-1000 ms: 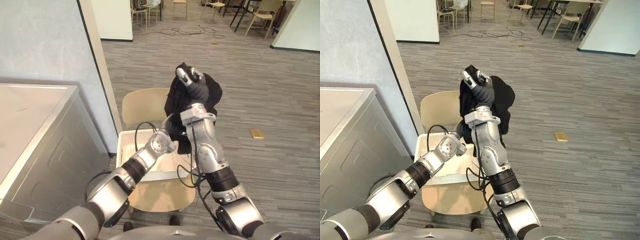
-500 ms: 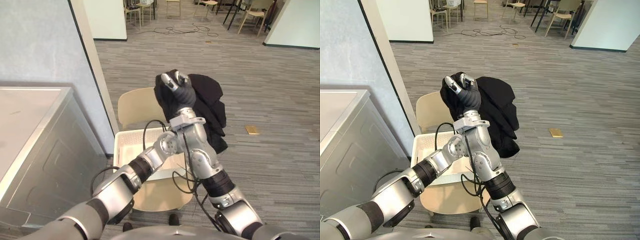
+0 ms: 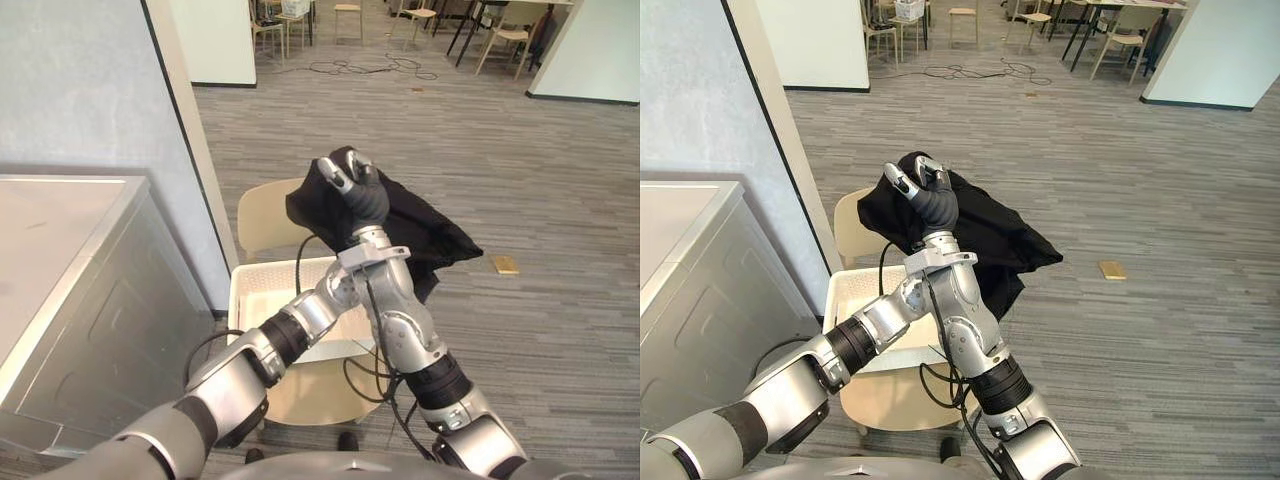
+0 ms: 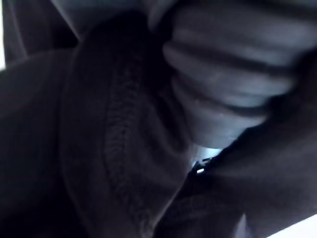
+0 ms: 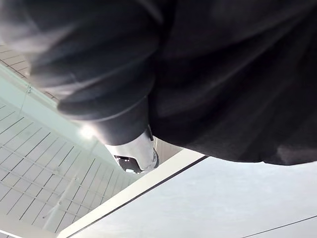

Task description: Pick up the laundry basket with both hands and put the clothes into the washing machine.

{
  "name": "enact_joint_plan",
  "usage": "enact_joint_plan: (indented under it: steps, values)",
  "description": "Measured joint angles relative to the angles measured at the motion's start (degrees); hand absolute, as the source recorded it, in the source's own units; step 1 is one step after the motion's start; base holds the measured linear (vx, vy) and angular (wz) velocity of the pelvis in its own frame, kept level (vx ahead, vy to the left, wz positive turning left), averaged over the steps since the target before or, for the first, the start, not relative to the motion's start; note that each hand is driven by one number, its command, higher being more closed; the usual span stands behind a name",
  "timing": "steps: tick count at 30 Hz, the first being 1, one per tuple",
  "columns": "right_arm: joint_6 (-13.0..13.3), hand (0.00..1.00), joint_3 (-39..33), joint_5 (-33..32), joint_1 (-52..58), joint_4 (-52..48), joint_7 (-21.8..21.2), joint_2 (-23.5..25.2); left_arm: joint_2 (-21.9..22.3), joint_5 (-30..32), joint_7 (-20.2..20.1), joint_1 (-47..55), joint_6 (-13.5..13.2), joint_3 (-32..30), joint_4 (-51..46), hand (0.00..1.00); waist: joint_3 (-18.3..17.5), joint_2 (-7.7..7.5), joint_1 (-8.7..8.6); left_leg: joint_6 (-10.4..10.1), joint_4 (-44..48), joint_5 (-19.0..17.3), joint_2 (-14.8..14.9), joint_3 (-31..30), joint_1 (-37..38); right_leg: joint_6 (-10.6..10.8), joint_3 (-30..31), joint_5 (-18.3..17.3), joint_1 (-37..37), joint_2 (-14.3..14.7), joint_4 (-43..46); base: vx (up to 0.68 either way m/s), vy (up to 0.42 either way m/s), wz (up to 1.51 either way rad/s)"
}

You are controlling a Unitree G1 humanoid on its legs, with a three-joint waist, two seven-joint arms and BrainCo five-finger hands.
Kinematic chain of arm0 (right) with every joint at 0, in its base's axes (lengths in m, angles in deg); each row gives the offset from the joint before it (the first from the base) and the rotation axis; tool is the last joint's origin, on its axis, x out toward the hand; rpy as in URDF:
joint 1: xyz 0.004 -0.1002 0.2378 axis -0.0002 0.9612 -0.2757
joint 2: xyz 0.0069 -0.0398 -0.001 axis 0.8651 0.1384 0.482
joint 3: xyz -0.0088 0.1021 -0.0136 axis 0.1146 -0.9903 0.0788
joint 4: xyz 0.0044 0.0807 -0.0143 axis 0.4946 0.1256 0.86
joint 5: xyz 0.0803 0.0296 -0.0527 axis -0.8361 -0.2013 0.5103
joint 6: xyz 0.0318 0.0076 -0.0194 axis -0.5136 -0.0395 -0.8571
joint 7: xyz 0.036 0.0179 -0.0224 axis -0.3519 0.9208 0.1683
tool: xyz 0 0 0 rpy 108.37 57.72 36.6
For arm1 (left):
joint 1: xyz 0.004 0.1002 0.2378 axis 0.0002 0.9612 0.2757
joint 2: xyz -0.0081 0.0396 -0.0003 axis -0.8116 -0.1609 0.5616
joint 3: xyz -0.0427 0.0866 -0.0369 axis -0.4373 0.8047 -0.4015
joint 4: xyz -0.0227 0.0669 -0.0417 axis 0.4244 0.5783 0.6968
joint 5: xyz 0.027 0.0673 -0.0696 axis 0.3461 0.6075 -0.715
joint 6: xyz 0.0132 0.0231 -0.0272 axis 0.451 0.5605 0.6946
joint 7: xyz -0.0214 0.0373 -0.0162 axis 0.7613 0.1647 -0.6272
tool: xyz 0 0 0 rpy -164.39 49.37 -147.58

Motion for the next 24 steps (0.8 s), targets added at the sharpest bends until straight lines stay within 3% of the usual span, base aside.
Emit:
enact_joint_plan:
  steps: [6, 7, 11, 17, 24]
  values:
    - [0.2, 1.00, 0.0, 0.0, 6.1, -4.2, -1.7, -0.8, -0.2, -0.7, 0.3, 0.0, 0.0, -0.3, -1.8, 1.00, -0.7, -0.80, 0.10, 0.2, 0.0, 0.0, 0.0, 0.0, -0.2, 0.3, -0.3, -0.1, -0.1, 0.0, 0.0, 0.00, 0.000, 0.00]
    - [0.2, 0.00, -0.3, 0.0, 7.7, -5.1, -1.8, -1.4, -0.6, -1.3, 0.3, 0.1, 0.0, -0.8, -3.2, 1.00, -0.9, -0.93, 0.13, 0.4, 0.0, 0.2, -0.1, 0.0, -0.2, 0.4, -0.3, -0.1, -0.1, 0.0, 0.0, 0.00, 0.000, 0.00]
    - [0.6, 0.00, -4.6, 0.0, 14.2, -10.6, -3.8, -2.3, -2.3, -2.2, 0.2, 1.6, -0.2, -4.0, -8.7, 1.00, -0.9, -0.89, 0.34, 0.5, 0.0, 0.2, -0.2, 0.0, -0.2, 0.6, -0.3, -0.1, -0.1, 0.0, 0.0, 0.00, 0.000, 0.00]
    - [0.8, 0.00, -21.1, 1.3, 30.4, -17.4, -3.7, -2.3, -6.5, -2.8, 0.3, 10.8, -1.1, -12.5, -21.6, 1.00, -1.2, -0.49, 0.28, 0.5, 0.0, 0.0, -0.2, -0.1, -0.2, 0.6, -0.4, -0.4, -0.1, 0.0, 0.2, 0.00, 0.000, 0.00]
    - [0.8, 0.00, -34.5, 5.8, 38.8, -18.0, -3.5, 0.1, -8.5, -3.0, 0.9, 21.0, -1.8, -23.4, -32.7, 1.00, -2.4, 1.45, -0.40, 0.1, 0.0, -0.5, -0.2, 0.1, -0.2, 0.3, -0.2, -0.7, -0.2, 0.0, 0.2, 0.00, 0.000, 0.00]
